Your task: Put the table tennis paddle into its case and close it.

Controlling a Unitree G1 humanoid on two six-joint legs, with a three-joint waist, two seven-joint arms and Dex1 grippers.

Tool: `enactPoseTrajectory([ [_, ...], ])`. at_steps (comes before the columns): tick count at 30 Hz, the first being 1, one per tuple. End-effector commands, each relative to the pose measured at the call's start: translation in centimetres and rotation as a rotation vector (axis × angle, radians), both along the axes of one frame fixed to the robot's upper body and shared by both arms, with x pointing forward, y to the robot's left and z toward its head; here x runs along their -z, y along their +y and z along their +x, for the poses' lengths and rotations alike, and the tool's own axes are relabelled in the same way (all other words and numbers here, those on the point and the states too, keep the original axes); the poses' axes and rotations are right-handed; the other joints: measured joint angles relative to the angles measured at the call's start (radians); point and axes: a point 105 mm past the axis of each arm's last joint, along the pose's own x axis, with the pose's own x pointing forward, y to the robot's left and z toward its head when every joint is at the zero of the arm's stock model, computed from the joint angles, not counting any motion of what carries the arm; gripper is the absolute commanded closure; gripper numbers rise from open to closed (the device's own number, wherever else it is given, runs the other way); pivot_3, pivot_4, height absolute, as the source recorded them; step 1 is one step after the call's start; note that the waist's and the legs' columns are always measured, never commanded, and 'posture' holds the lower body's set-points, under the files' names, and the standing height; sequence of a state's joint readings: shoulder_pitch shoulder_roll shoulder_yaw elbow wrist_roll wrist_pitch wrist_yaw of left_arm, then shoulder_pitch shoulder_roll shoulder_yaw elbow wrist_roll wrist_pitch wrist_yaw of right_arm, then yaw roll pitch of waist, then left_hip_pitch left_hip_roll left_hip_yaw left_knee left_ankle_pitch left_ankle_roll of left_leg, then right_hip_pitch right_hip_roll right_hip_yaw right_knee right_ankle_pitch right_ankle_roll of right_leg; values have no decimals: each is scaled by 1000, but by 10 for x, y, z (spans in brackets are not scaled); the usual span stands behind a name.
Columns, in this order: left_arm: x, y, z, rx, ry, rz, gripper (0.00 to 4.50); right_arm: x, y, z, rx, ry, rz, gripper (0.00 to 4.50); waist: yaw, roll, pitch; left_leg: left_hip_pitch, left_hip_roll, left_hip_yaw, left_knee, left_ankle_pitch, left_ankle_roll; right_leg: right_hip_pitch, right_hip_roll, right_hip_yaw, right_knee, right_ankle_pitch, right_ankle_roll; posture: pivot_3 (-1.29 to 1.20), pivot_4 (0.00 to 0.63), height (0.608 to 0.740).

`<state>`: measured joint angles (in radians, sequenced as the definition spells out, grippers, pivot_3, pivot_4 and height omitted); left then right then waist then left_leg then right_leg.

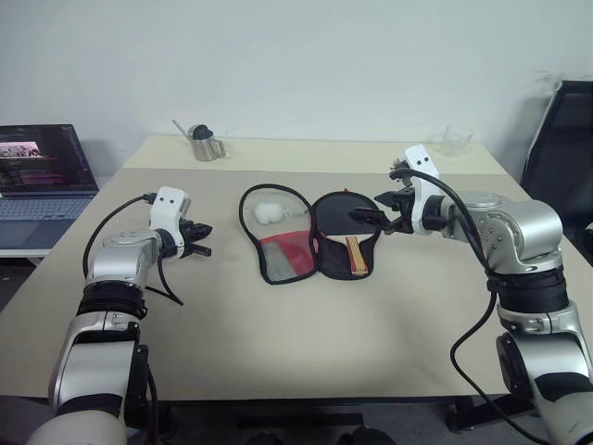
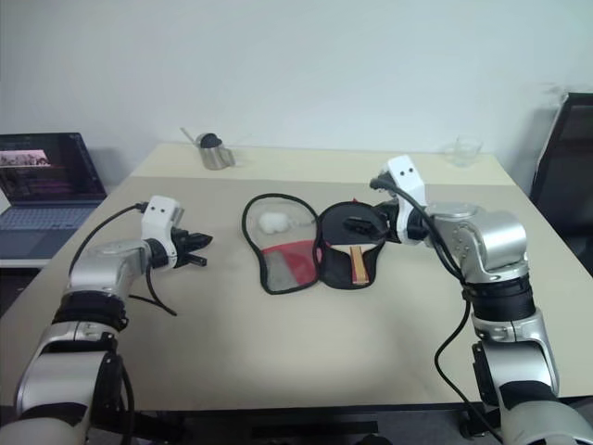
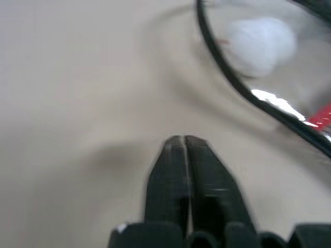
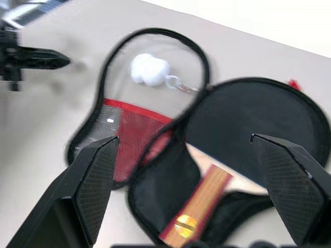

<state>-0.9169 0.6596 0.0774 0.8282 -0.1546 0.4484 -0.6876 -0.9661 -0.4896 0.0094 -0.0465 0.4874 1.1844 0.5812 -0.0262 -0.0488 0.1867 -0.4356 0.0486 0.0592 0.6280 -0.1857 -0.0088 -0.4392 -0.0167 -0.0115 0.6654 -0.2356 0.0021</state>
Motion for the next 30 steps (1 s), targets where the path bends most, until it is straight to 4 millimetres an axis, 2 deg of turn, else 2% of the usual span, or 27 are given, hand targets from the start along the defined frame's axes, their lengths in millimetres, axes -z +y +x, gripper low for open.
enactPoseTrajectory([
  [1, -1, -15, 10, 21, -8, 17, 4471, -30, 5, -25, -165, -146, 28, 0, 7, 0, 0, -1, -1, 0, 0, 0, 0, 0, 0, -1, 0, 0, 0, 0, 150, 740],
  [5, 5, -34, 17, 66, 14, 50, 4471, -36, 7, -49, -323, -205, 25, 0, 12, 0, 0, -2, -2, 0, 1, 0, 0, 0, 1, -1, -1, 0, 1, 0, 150, 740],
  [7, 6, -40, 19, 80, 15, 79, 4471, -34, 7, -54, -351, -205, 10, 0, 12, 0, 0, -2, -2, 0, 1, 0, 0, 0, 1, -1, -1, 0, 1, 0, 150, 740],
  [14, -11, -93, 31, 200, -55, 3, 4471, -29, 6, -55, -332, -208, -16, 0, 11, 0, 0, -1, -1, 0, 2, 0, 0, 0, 1, -1, 1, 0, 1, 0, 150, 740],
  [20, -25, -108, 33, 247, -98, -44, 4471, -27, 4, -54, -311, -214, -38, 0, 0, 0, 0, -1, -1, 0, 1, 0, 0, 0, 1, -1, 0, 0, 0, 0, 150, 740],
  [26, -33, -131, 29, 333, -131, -68, 4471, -47, -9, -59, -316, -303, -25, 0, 1, 0, 0, -1, -1, 0, 2, 0, 0, 0, 1, -1, 0, 0, 1, 0, 150, 740],
  [28, -40, -145, 28, 364, -147, -103, 4471, -54, -16, -61, -314, -331, -20, 0, 3, 0, 0, -1, -2, 0, 2, 0, 0, 1, 1, -1, 0, 0, 1, 0, 150, 740],
  [30, -51, -166, 24, 425, -163, -150, 4471, -57, -22, -62, -307, -350, -23, 0, 6, 0, 0, -1, -2, 0, 2, 0, 0, 1, 1, -1, 0, 0, 1, 0, 150, 740],
])
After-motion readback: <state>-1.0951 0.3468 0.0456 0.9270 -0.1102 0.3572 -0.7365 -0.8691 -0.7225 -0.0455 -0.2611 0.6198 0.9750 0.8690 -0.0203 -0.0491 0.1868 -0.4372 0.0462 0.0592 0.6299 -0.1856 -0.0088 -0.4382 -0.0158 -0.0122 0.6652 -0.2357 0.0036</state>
